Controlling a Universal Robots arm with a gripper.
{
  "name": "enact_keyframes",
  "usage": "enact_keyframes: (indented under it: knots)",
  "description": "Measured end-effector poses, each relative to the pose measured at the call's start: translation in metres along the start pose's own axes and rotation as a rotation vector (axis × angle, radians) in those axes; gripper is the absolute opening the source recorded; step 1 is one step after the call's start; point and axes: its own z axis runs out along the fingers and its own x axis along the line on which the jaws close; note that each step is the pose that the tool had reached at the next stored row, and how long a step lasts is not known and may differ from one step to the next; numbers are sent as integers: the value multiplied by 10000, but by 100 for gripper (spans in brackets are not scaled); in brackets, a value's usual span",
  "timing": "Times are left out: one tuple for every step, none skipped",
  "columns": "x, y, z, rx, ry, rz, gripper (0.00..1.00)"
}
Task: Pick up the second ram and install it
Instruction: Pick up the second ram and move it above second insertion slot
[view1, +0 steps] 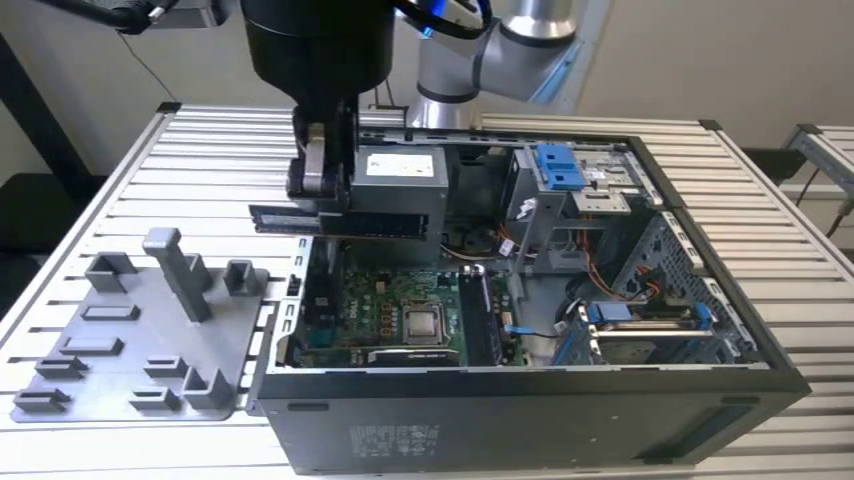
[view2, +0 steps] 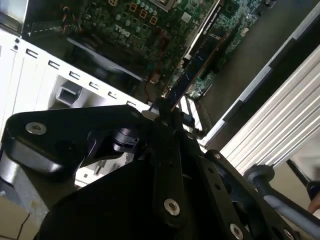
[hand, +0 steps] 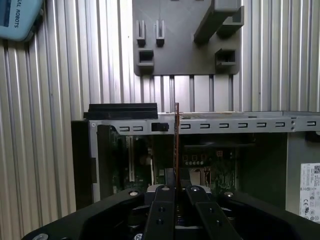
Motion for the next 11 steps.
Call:
enact_keyframes:
  knots:
    - [-1, -30, 0, -1, -1, 0, 14]
    - [-3, -63, -1, -2, 0, 0, 14]
    - [-4, -95, -3, -5, 0, -1, 14]
    - [-5, -126, -3, -6, 0, -1, 14]
    - [-7, -158, -4, -8, 0, -1, 14]
    - [-9, -189, -5, -10, -1, 0, 14]
    - [-10, -219, -6, -12, 0, 0, 14]
    - [-11, -252, -7, -14, 0, 0, 14]
    - [-13, -286, -7, -15, 0, 0, 14]
    - [-15, -324, -8, -18, 0, 0, 14]
    - [-17, -365, -10, -20, 0, 0, 14]
